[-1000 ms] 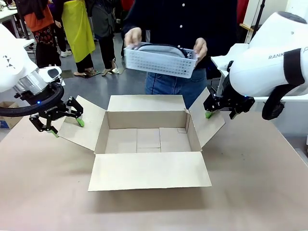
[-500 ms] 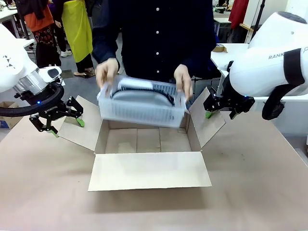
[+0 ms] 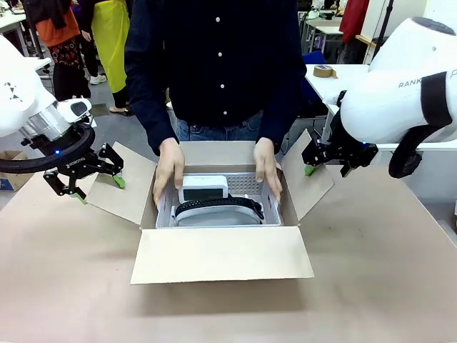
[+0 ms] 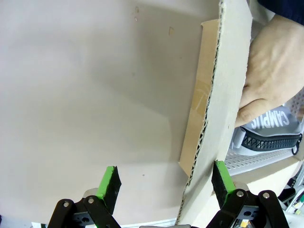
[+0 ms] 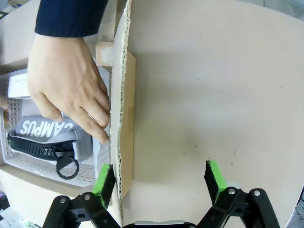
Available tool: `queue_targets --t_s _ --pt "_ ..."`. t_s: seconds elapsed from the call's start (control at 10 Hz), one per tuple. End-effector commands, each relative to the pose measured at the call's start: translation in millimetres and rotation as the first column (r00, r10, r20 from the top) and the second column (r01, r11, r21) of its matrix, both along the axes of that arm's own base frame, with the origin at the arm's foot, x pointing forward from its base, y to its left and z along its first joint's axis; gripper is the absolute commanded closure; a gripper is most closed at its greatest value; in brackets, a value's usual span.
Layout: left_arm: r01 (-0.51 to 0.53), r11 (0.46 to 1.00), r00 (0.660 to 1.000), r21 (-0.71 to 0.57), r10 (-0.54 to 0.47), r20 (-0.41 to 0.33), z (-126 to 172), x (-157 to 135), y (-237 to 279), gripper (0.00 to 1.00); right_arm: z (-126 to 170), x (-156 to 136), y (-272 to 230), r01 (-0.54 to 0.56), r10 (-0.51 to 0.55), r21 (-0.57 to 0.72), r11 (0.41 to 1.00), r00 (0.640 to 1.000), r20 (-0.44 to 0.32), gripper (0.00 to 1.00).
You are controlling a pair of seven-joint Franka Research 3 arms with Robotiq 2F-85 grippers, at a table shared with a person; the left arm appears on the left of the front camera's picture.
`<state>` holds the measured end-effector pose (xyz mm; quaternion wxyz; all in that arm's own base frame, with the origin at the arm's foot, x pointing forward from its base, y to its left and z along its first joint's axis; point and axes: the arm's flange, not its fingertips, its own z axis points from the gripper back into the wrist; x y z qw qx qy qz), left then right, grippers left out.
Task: Pack the gift set into the box.
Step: Lift both hands away from the flaps of the Package Box.
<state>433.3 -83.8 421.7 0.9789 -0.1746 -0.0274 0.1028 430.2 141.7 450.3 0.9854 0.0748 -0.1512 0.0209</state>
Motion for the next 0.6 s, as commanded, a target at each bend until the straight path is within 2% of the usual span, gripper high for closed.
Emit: queue_targets --t_s 0.0,0.5 --pt "-0.013 1.000 1.000 0.021 0.013 0.000 1.3 -0.9 0.1 0.00 4.7 3.8 1.1 0.012 -0.012 -0.023 1.000 1.000 0.000 0.00" --pt "-0.013 1.000 1.000 0.021 0.013 0.000 1.3 -0.9 0.1 0.00 4.7 3.8 1.1 0.012 -0.012 -0.023 1.000 1.000 0.000 0.00"
